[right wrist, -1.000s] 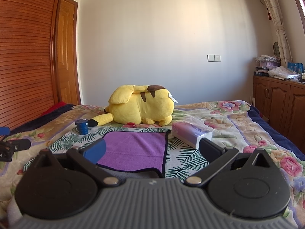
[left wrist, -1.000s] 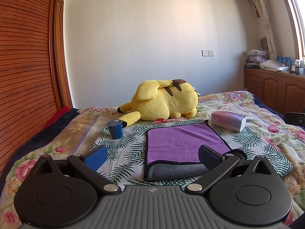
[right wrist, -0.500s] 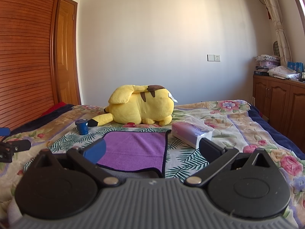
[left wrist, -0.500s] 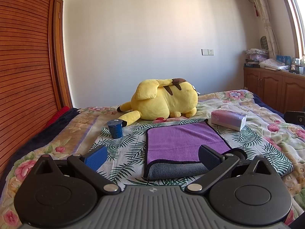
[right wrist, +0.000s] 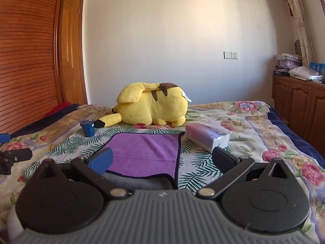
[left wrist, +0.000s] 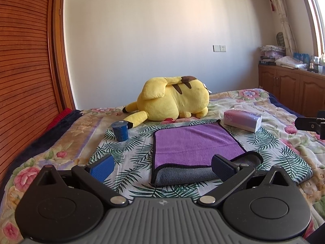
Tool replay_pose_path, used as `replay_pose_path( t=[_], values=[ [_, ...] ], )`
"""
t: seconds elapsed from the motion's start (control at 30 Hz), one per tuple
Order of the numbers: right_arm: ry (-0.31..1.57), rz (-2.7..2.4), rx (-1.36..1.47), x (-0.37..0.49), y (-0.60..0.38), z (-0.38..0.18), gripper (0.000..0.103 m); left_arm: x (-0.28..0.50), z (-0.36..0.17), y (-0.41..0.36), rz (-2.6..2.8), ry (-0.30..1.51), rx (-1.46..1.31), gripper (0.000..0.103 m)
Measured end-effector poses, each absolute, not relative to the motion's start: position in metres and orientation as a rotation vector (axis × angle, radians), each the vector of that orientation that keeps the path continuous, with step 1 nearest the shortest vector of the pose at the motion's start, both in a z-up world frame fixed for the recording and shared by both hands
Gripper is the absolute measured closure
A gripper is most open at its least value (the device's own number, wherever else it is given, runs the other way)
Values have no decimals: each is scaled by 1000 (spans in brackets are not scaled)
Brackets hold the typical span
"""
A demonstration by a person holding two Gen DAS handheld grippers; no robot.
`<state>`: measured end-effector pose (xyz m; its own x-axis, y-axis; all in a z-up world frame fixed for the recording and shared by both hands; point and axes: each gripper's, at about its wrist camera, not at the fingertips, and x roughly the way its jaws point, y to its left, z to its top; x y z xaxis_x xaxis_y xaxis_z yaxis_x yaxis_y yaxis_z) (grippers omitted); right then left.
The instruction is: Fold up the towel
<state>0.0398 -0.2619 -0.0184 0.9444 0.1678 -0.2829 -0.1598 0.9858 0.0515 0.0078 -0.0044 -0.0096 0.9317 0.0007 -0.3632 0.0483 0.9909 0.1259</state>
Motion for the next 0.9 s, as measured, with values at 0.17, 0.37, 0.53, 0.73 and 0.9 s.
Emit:
replay_pose_path(
  t=[0.17, 0.37, 0.53, 0.73, 0.9],
  values=[
    [317, 166, 18, 48, -260, -21, 0, 13, -12, -8, -29, 387, 146, 16],
    [335, 170, 12, 54, -260, -23, 0, 21, -14, -9, -30, 406, 144, 16],
    [340, 181, 5, 59, -258, -23, 0, 26, -15, -7, -27, 420, 142, 16],
    [358, 184, -15, 68, -255, -27, 0, 33, -15, -6, -32, 431, 137, 16],
    [371, 185, -31, 76, -253, -30, 0, 41, -18, -7, -39, 455, 144, 16]
  ],
)
